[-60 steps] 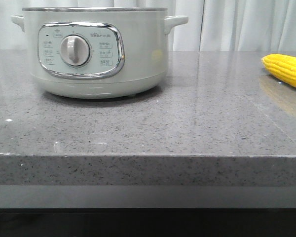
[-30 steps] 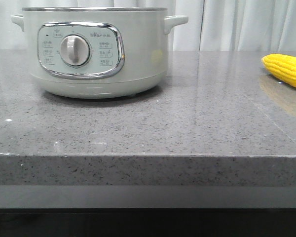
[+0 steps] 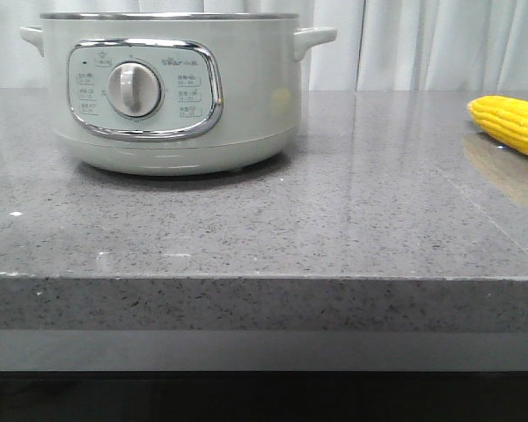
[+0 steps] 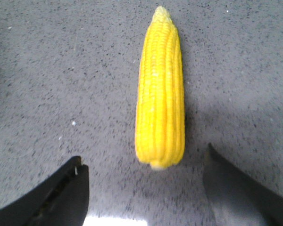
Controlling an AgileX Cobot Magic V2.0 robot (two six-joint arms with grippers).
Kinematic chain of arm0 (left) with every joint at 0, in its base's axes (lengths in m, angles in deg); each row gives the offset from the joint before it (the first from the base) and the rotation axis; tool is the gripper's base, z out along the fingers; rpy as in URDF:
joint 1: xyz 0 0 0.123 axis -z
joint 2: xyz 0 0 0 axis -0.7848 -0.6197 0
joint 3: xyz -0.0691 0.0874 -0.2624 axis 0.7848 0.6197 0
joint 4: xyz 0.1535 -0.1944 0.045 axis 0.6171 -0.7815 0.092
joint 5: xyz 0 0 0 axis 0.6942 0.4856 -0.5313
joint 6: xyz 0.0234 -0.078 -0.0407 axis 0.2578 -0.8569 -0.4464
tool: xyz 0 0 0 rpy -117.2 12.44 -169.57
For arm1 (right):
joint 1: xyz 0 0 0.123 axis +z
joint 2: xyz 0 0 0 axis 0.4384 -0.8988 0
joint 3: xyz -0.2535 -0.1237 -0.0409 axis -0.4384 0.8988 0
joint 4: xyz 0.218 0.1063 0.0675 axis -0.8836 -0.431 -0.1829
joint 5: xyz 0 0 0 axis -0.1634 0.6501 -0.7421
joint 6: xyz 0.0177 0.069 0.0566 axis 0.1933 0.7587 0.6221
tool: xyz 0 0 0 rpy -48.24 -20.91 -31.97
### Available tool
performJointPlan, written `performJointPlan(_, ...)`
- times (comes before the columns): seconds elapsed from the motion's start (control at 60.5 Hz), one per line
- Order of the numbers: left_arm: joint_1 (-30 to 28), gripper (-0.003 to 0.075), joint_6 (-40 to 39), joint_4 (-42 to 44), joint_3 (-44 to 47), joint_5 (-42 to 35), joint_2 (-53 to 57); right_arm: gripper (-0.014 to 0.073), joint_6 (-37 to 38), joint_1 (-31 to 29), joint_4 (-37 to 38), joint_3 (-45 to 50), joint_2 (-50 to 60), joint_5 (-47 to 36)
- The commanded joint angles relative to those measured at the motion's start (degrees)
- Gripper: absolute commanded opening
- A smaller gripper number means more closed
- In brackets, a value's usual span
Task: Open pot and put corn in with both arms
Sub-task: 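Lower the right gripper onto the yellow corn cob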
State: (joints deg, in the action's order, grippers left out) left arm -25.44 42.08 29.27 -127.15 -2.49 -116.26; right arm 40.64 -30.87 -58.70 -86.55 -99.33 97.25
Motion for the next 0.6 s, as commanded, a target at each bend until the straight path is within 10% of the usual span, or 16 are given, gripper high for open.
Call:
performJointPlan(0.0, 0.0, 0.0207, -0.3, -0.59, -2.08, -8.05, 0.65, 0.0527, -1.06, -0.31, -0.06, -5.73, -2.86, -0.72)
performJointPlan(0.579, 0.0, 0.0207, -0.3, -0.59, -2.08, -8.05, 0.65, 0.0521, -1.86, -0.31, 2.04, -21.47, -24.71, 6.1)
